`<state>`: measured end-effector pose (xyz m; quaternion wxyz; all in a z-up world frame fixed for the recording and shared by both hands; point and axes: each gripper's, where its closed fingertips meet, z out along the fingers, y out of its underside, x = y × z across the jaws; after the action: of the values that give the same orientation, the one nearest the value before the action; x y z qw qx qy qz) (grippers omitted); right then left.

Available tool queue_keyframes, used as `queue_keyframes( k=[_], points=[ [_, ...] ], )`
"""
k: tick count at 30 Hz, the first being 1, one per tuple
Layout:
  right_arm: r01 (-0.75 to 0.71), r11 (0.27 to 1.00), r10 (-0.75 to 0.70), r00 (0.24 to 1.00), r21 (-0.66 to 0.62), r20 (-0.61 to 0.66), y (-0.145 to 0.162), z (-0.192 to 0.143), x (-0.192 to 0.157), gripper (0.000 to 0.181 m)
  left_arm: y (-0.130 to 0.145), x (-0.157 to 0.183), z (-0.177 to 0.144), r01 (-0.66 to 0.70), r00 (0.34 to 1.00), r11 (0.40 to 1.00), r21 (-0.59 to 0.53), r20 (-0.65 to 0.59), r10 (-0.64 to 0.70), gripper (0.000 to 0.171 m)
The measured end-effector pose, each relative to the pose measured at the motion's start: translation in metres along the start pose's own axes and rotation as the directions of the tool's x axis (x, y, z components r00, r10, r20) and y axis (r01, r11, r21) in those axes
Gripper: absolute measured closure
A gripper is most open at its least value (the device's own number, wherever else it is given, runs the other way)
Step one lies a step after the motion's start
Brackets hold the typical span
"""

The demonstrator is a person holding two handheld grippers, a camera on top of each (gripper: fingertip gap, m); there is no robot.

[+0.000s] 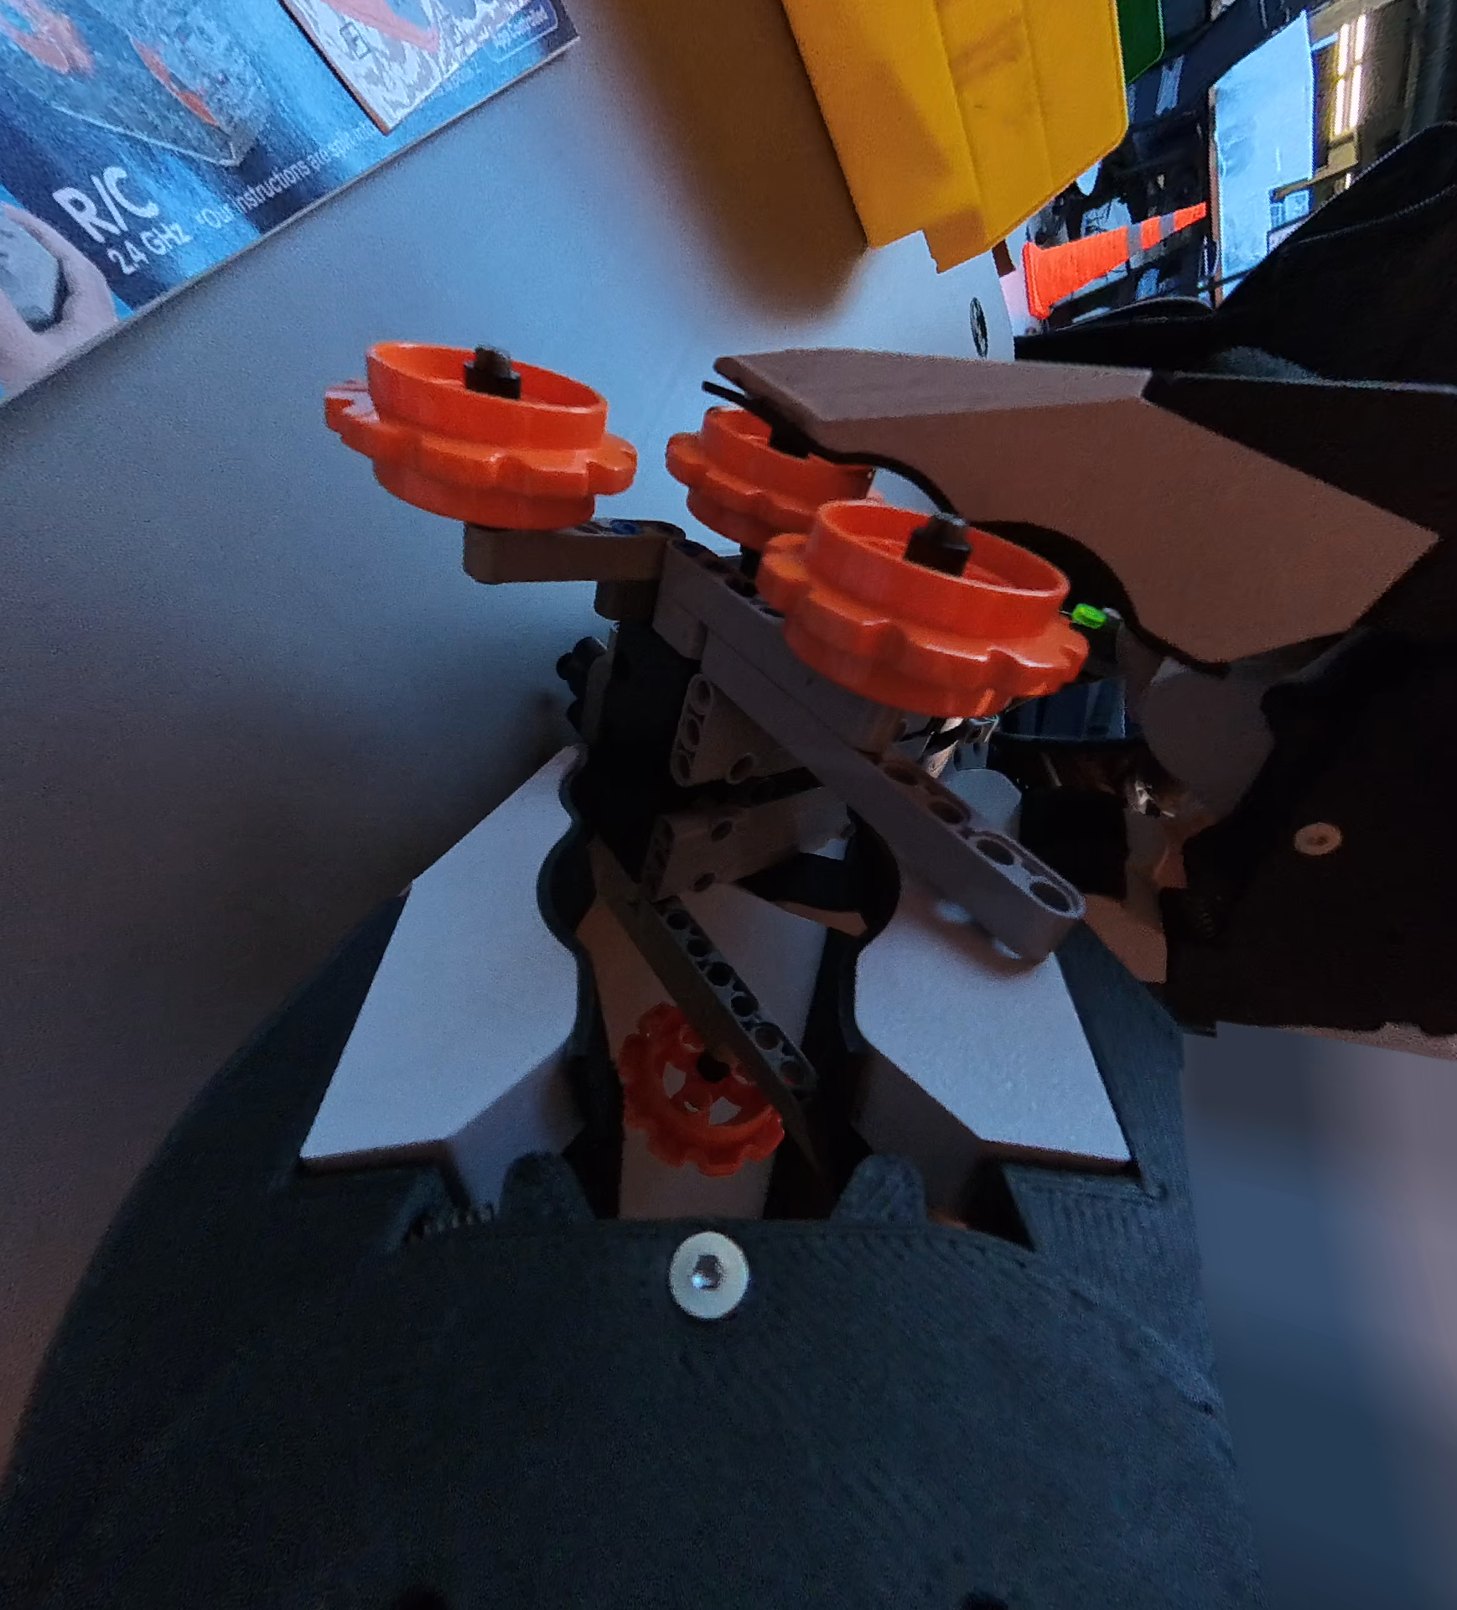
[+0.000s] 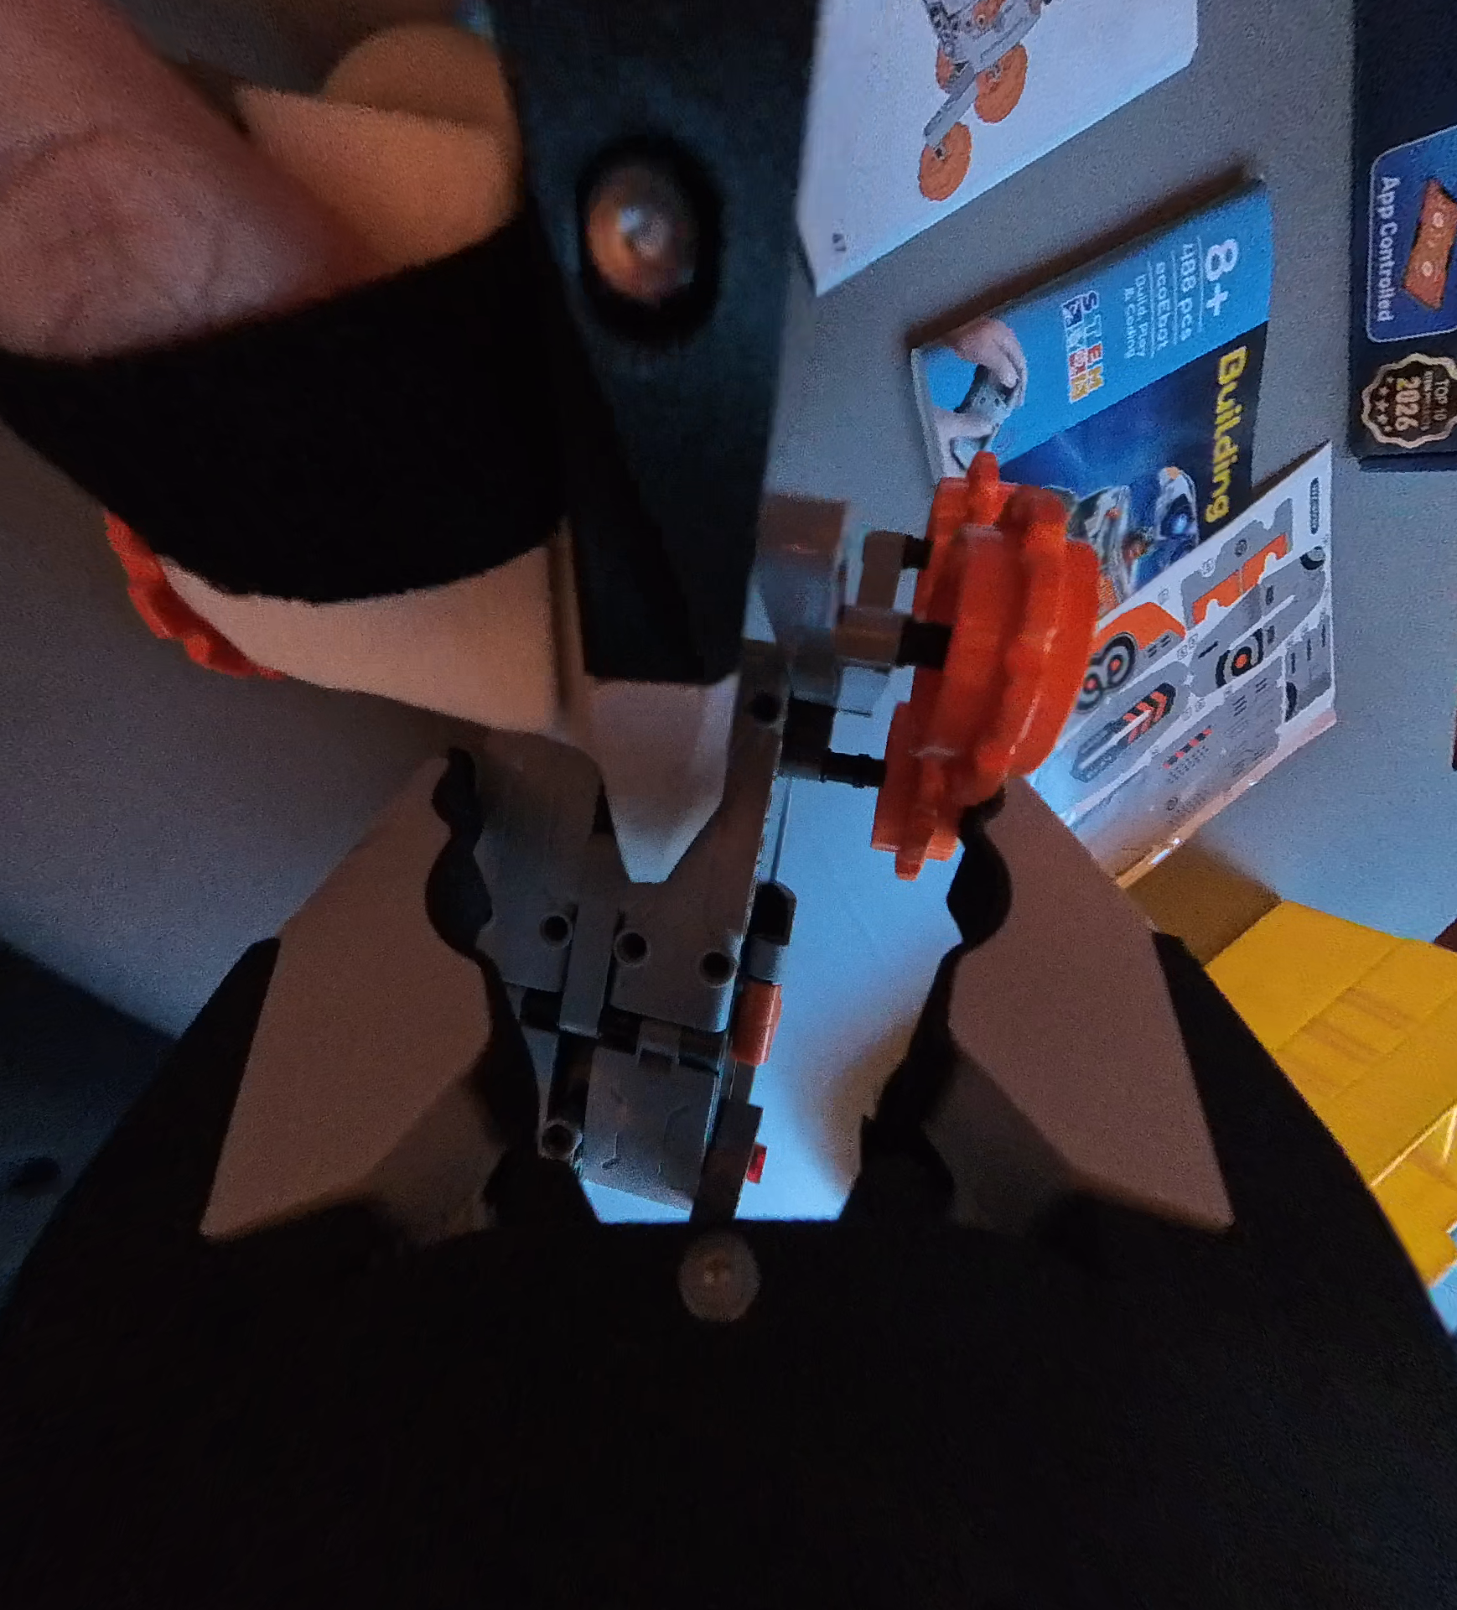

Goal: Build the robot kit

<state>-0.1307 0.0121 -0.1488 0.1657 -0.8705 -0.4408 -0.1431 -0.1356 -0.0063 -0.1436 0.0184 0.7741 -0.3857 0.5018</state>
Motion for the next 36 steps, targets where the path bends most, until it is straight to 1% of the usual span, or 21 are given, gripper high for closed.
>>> queue_keyframes(
  k=[3,4,6,7,9,10,11,13,15,17,19,20,24,25,27,28,29,31,32,34,36],
  points=[
    [-0.032,0.998,0.032,0.999,0.045,0.005,0.0,-0.005,-0.002,0.069,0.002,0.002,-0.002,-0.04,0.999,0.999,0.029,0.006,0.039,0.116],
    [-0.031,0.996,0.031,0.999,0.08,0.01,-0.003,-0.009,-0.003,0.072,0.003,0.002,-0.003,-0.068,0.998,0.997,0.03,0.015,0.067,0.116],
    [-0.055,0.981,0.051,0.998,0.186,0.024,-0.01,-0.023,-0.001,0.065,0.006,0.003,-0.004,-0.109,0.994,0.993,0.037,0.031,0.108,0.117],
    [-0.084,0.965,0.072,0.996,0.247,0.055,-0.014,-0.033,0.0,0.061,0.007,0.003,-0.005,-0.126,0.992,0.991,0.043,0.037,0.124,0.117],
    [-0.152,0.909,0.113,0.986,0.387,0.121,-0.02,-0.058,0.006,0.062,0.009,0.002,-0.008,-0.161,0.986,0.985,0.056,0.054,0.158,0.116],
    [-0.165,0.874,0.113,0.984,0.458,0.137,-0.02,-0.072,0.011,0.067,0.01,0.003,-0.009,-0.182,0.982,0.982,0.056,0.064,0.179,0.116],
    [-0.162,0.833,0.099,0.984,0.529,0.147,-0.018,-0.085,0.015,0.077,0.011,0.003,-0.009,-0.205,0.977,0.977,0.056,0.077,0.201,0.116],
    [-0.17,0.737,0.112,0.985,0.654,0.13,-0.009,-0.104,0.027,0.083,0.014,0.004,-0.01,-0.237,0.967,0.969,0.061,0.106,0.23,0.117],
    [-0.186,0.661,0.109,0.982,0.727,0.153,0.002,-0.112,0.028,0.095,0.014,0.006,-0.01,-0.234,0.967,0.97,0.066,0.121,0.225,0.118],
    [-0.203,0.644,0.114,0.979,0.738,0.169,0.013,-0.106,0.026,0.109,0.014,0.007,-0.007,-0.221,0.97,0.973,0.062,0.117,0.213,0.118],
    [-0.191,0.658,0.117,0.981,0.728,0.153,0.022,-0.095,0.026,0.11,0.014,0.008,-0.006,-0.201,0.975,0.978,0.056,0.107,0.194,0.118],
    [-0.182,0.667,0.12,0.983,0.723,0.138,0.025,-0.089,0.027,0.113,0.014,0.007,-0.006,-0.188,0.978,0.981,0.056,0.101,0.182,0.118],
    [-0.172,0.678,0.115,0.985,0.714,0.128,0.027,-0.075,0.035,0.14,0.017,0.005,-0.011,-0.102,0.995,0.994,0.026,0.017,0.102,0.12],
    [-0.178,0.674,0.115,0.984,0.717,0.136,0.027,-0.072,0.038,0.144,0.016,0.003,-0.014,-0.091,0.996,0.995,0.03,-0.003,0.092,0.124],
    [-0.193,0.655,0.101,0.981,0.731,0.168,0.023,-0.068,0.041,0.159,0.014,0.0,-0.018,-0.114,0.993,0.993,0.037,-0.028,0.115,0.132],
    [-0.198,0.645,0.085,0.979,0.738,0.187,0.02,-0.065,0.041,0.161,0.014,0.0,-0.02,-0.126,0.991,0.991,0.036,-0.035,0.127,0.135],
    [-0.2,0.635,0.066,0.976,0.746,0.205,0.016,-0.062,0.04,0.161,0.014,-0.001,-0.021,-0.135,0.99,0.99,0.034,-0.041,0.136,0.137],
    [-0.194,0.629,0.006,0.969,0.753,0.246,0.01,-0.055,0.033,0.159,0.014,0.0,-0.021,-0.141,0.988,0.99,0.028,-0.054,0.142,0.137],
    [-0.199,0.623,-0.017,0.964,0.757,0.267,0.007,-0.052,0.03,0.156,0.013,0.0,-0.021,-0.135,0.989,0.99,0.03,-0.061,0.137,0.137],
    [-0.213,0.605,-0.059,0.949,0.768,0.309,0.002,-0.05,0.025,0.142,0.012,0.001,-0.02,-0.134,0.987,0.99,0.037,-0.079,0.137,0.137],
    [-0.269,0.588,-0.052,0.929,0.763,0.367,0.001,-0.05,0.027,0.145,0.012,0.001,-0.018,-0.122,0.987,0.992,0.039,-0.1,0.125,0.138]
  ],
)
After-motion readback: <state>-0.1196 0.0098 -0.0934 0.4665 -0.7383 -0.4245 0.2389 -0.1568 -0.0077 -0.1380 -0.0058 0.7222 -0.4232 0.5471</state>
